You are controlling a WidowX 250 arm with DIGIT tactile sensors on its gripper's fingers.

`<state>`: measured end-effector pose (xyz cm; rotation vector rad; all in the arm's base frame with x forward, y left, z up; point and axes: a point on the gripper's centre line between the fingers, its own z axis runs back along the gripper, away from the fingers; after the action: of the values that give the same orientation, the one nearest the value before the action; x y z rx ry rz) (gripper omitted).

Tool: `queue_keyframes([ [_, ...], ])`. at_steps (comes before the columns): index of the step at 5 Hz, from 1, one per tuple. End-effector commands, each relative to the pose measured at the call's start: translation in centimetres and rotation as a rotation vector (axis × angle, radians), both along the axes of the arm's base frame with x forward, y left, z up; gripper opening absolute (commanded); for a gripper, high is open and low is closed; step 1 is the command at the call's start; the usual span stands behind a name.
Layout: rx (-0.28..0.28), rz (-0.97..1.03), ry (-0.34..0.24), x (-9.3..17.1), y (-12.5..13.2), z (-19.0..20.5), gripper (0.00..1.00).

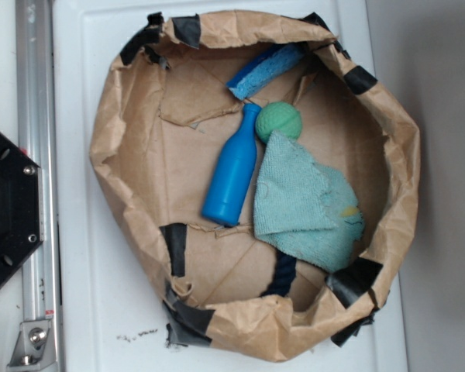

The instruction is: Grab the blue cloth.

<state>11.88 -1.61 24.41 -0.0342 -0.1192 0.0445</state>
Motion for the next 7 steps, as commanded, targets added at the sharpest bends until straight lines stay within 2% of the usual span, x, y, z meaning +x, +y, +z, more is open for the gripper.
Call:
queue_keyframes([
  [1, 0.0, 0.0, 0.0, 0.0, 0.0, 0.0, 1.0],
  [2, 0.076, 0.072, -0.001, 5.0, 0.6, -5.0, 1.0],
  [3, 0.126, 0.08, -0.037, 10.2, 1.1, -7.7, 1.0],
  [4, 0.135, 0.003, -0.06, 14.1, 2.0, -9.8, 1.0],
  [5, 0.121, -0.029, -0.04, 15.7, 2.9, -11.7, 1.0],
  [6, 0.12, -0.062, -0.037, 17.2, 1.8, -14.8, 1.0],
  [7, 0.056, -0.062, -0.084, 18.5, 0.1, -17.3, 1.0],
])
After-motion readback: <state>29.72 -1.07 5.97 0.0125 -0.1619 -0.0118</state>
